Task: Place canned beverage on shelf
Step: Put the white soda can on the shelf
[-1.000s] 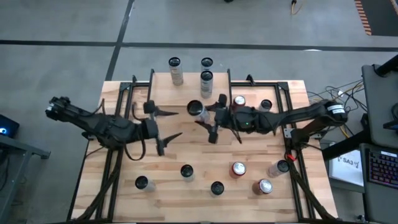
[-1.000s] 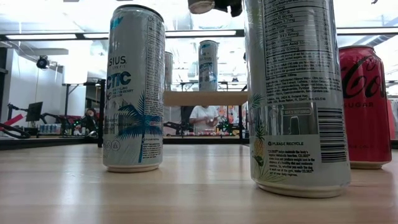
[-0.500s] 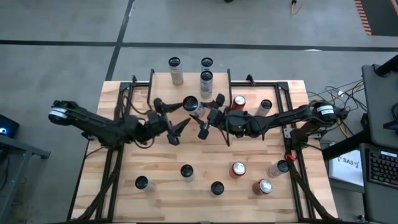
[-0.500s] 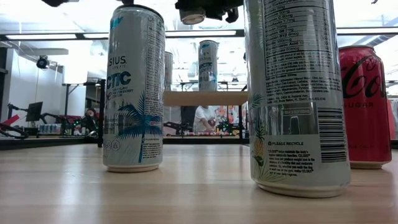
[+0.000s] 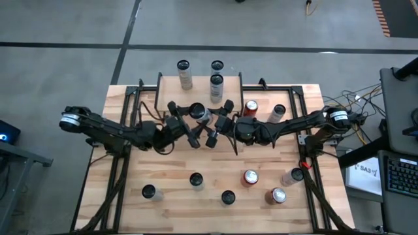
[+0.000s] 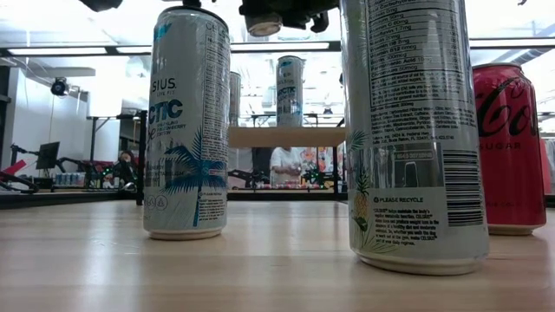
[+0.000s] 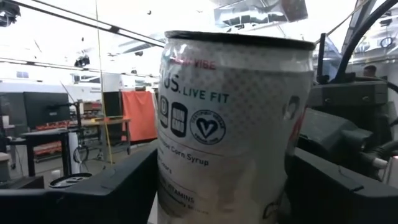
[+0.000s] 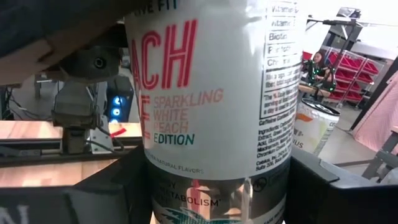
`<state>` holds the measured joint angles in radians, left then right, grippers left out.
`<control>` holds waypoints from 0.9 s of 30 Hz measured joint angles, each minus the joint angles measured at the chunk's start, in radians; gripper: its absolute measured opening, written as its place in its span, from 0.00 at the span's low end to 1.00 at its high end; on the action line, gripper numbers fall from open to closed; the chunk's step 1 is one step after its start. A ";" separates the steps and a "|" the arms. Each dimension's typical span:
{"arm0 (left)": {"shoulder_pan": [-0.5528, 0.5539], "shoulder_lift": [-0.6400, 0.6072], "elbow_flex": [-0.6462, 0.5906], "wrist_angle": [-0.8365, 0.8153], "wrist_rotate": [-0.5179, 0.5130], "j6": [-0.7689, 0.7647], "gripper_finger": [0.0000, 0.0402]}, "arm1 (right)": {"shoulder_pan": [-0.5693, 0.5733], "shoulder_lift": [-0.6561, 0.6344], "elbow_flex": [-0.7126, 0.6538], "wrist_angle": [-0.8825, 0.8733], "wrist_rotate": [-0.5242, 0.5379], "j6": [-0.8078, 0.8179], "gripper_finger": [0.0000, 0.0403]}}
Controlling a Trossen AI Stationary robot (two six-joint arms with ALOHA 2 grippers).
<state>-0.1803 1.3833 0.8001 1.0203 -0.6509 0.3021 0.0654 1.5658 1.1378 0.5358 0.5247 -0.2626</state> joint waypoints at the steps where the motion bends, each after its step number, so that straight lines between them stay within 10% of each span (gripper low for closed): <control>1: 0.000 0.000 0.000 0.000 -0.003 0.002 0.67 | 0.000 0.000 0.000 0.000 0.000 0.003 0.59; 7: -0.001 -0.004 0.000 -0.007 -0.034 0.000 0.57 | 0.000 0.000 0.000 -0.004 -0.008 0.005 0.61; 14: 0.011 -0.071 -0.004 -0.159 -0.209 0.050 0.57 | -0.001 -0.021 -0.002 -0.033 0.009 0.043 0.89; 27: 0.305 -0.357 -0.132 -0.608 -0.167 -0.244 0.57 | 0.000 -0.085 -0.002 -0.233 0.055 0.169 0.85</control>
<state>0.1246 1.0259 0.6681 0.4118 -0.8179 0.0581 0.0650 1.4811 1.1362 0.3031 0.5793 -0.0936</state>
